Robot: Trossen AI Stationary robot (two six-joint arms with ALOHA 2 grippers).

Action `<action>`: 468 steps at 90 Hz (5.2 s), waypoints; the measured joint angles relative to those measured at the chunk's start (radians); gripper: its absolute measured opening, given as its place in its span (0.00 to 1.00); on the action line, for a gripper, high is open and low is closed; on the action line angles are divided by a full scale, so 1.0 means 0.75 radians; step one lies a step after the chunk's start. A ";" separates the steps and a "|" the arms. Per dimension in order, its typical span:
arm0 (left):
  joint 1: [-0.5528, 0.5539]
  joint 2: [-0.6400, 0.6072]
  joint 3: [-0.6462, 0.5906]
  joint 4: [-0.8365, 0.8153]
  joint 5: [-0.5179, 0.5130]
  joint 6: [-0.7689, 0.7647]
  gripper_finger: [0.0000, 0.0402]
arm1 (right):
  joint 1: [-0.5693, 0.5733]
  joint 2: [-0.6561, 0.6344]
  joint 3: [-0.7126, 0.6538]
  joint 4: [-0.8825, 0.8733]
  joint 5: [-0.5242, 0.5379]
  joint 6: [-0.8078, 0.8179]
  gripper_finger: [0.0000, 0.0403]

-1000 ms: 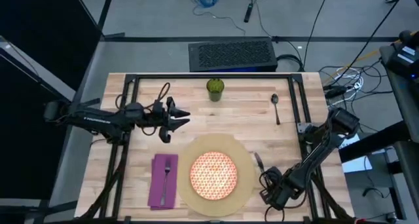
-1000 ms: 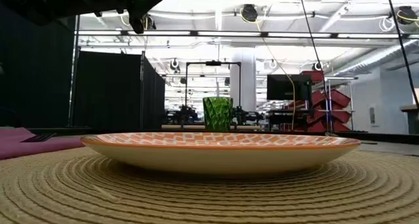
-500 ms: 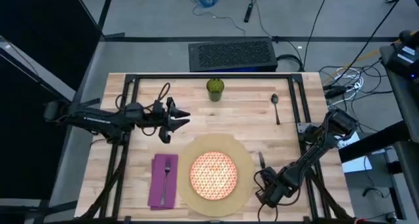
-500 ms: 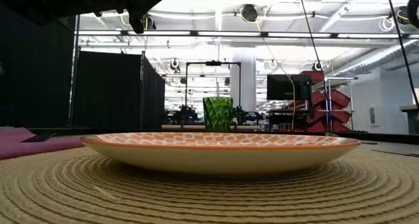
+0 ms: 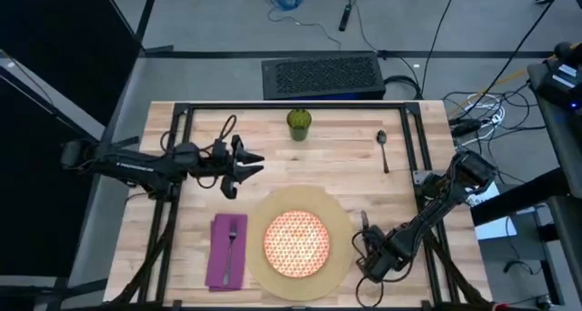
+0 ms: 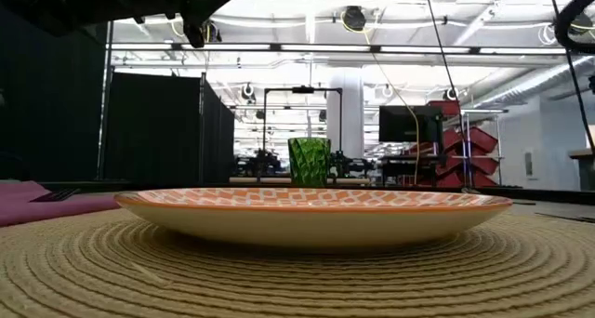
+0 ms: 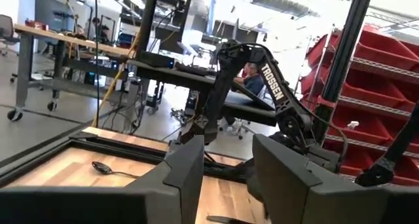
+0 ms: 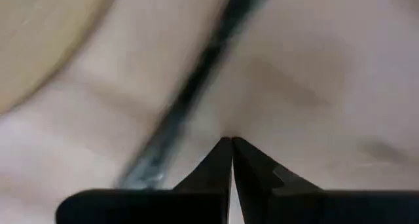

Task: Set table place
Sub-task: Move the black spoon to the right of the black knife

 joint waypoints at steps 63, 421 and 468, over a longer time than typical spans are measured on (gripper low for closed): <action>-0.012 0.000 0.001 -0.080 0.000 0.012 0.29 | -1.336 -0.910 -0.238 -0.183 0.529 -1.165 0.41; 0.018 0.001 0.000 -0.065 0.003 -0.013 0.29 | 0.026 -0.271 -0.127 -0.097 0.118 0.435 0.00; 0.018 0.000 0.000 -0.056 0.004 -0.025 0.29 | 0.017 -0.217 -0.173 0.045 0.092 0.443 0.00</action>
